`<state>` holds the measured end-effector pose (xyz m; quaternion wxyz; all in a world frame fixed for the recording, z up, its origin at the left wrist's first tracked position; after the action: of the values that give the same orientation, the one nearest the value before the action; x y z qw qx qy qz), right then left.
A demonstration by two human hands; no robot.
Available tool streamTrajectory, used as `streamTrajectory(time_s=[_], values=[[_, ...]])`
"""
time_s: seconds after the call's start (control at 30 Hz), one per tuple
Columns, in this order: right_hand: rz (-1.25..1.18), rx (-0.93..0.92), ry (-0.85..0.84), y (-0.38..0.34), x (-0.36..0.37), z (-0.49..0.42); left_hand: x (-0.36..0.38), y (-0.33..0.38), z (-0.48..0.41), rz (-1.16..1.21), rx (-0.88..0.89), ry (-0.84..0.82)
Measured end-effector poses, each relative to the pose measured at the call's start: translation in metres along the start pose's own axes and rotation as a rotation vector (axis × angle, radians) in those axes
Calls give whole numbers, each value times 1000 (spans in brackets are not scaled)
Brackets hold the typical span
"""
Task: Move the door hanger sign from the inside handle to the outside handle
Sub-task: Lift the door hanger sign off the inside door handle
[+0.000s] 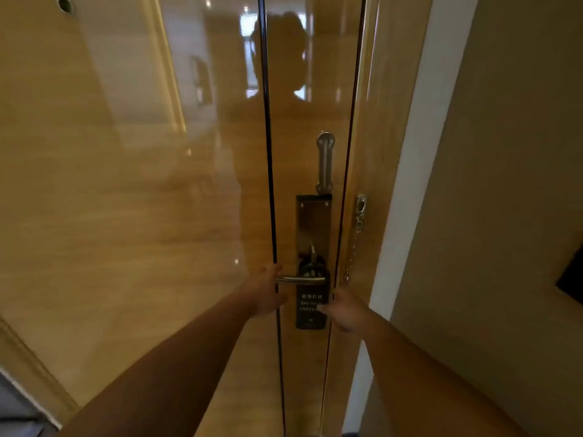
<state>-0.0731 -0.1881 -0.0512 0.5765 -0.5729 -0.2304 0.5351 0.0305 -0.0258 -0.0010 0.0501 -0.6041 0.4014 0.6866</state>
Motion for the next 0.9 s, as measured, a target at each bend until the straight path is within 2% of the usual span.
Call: streamTrajectory(time_s=[0.1, 0.2, 0.37, 0.57, 0.9], values=[[-31, 8, -11, 5, 4, -25, 13, -1, -19, -28, -41, -24], [-40, 3, 51, 12, 3, -49, 26, -9, -36, -54, -80, -63], [34, 79, 64, 30, -2, -81, 32, -22, -55, -64, -39, -105], [154, -4, 56, 43, -4, -92, 34, -26, -62, -155, 11, -150], [62, -22, -142, 16, -27, -49, 34, -25, -61, -110, 17, -153]])
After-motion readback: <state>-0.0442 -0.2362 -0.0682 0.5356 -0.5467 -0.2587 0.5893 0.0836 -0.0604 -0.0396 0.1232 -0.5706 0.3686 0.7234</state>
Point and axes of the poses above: each hand's wrist, its own z-axis away from the middle knuckle, its own x-axis out of the palm, y = z × x, the point moved 4 cm from there along -z, towards the middle knuckle, and after that the axes turned 5 degrees about y, right-handed, at the moved point
